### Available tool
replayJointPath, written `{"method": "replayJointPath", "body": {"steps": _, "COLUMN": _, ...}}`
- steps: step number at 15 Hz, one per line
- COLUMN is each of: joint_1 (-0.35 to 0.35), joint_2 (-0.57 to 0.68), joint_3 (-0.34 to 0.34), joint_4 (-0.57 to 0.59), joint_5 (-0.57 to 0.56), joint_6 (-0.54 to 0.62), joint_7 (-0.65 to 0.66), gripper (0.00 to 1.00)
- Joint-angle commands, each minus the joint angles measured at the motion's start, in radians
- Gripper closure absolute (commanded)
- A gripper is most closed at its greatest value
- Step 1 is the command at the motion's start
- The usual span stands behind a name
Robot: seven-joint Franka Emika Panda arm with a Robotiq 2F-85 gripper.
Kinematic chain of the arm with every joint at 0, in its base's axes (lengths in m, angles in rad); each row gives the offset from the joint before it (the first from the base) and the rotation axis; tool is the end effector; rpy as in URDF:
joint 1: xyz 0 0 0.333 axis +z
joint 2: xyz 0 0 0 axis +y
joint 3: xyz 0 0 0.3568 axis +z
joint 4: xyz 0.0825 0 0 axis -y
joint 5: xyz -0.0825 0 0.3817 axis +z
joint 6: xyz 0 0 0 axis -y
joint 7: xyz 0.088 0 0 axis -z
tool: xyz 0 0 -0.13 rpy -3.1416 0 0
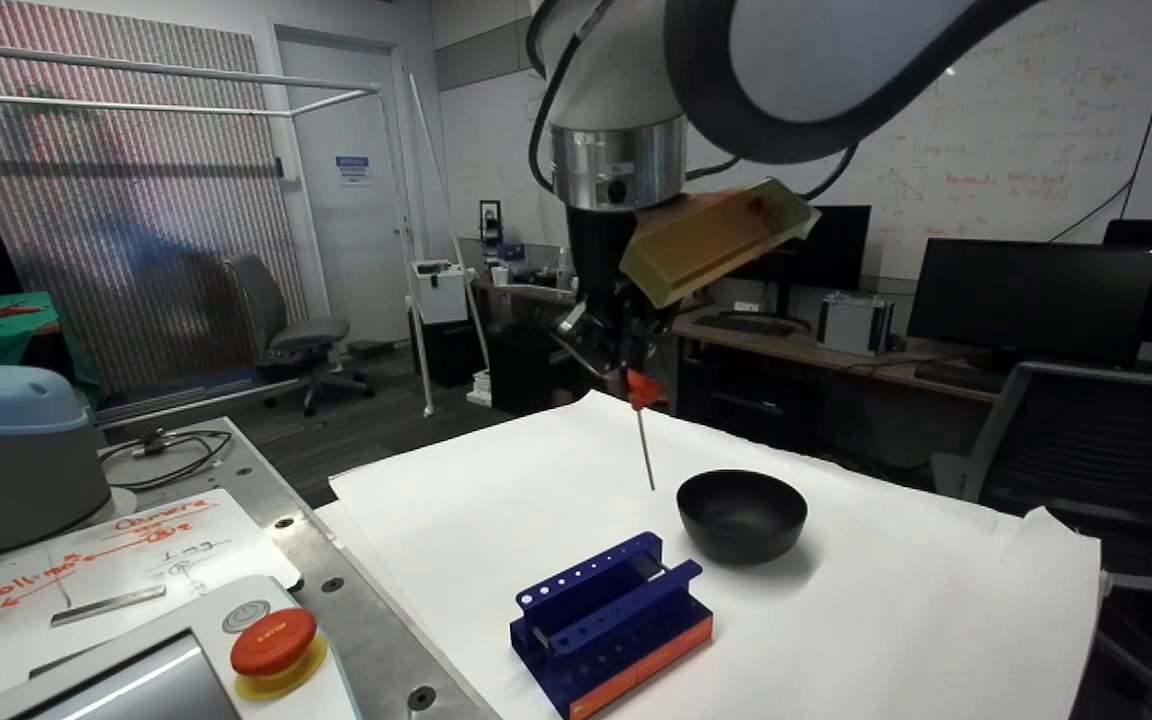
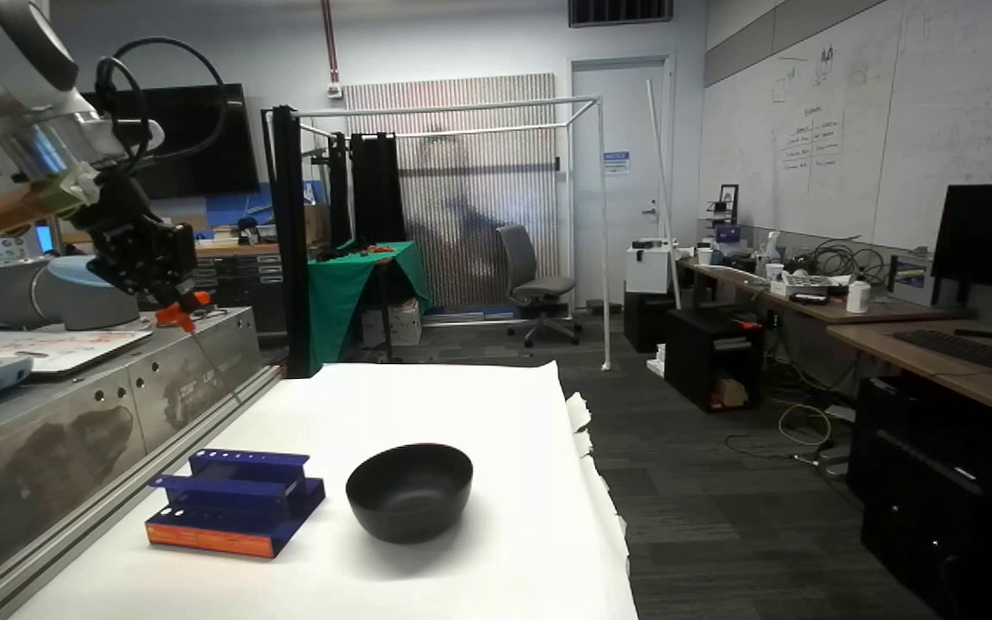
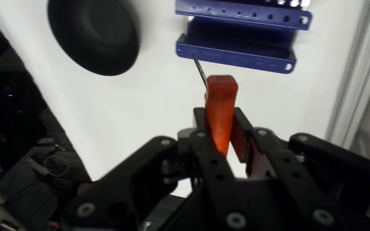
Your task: Put the metal object with the orange handle in the the black bowl
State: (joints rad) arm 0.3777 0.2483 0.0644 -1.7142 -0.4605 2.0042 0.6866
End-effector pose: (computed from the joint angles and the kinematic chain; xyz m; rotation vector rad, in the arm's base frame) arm 0.6029 0.2417 0.4704 2.7982 -0.0836 0.3588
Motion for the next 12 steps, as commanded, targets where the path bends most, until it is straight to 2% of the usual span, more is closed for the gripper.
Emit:
{"method": "replayJointPath", "body": {"steps": 1, "joint_1": -0.009, "joint_2": 0.014, "joint_3": -0.016, "joint_4": -0.067, "joint_5": -0.173, "joint_6": -0.048, "joint_7": 0.15, "gripper": 0.88}}
{"method": "replayJointPath", "body": {"steps": 3, "joint_1": -0.019, "joint_2": 0.055, "joint_3": -0.024, "joint_4": -0.092, "joint_5": -0.271, "joint_6": -0.062, "joint_7": 0.221, "gripper": 0.88}}
{"method": "replayJointPath", "body": {"steps": 7, "joint_1": -0.056, "joint_2": 0.164, "joint_3": -0.03, "joint_4": -0.083, "joint_5": -0.323, "joint_6": -0.142, "joint_7": 0.266, "gripper": 0.88}}
{"method": "replayJointPath", "body": {"steps": 12, "joint_1": -0.084, "joint_2": 0.241, "joint_3": -0.043, "joint_4": -0.072, "joint_5": -0.386, "joint_6": -0.087, "joint_7": 0.31, "gripper": 0.88}}
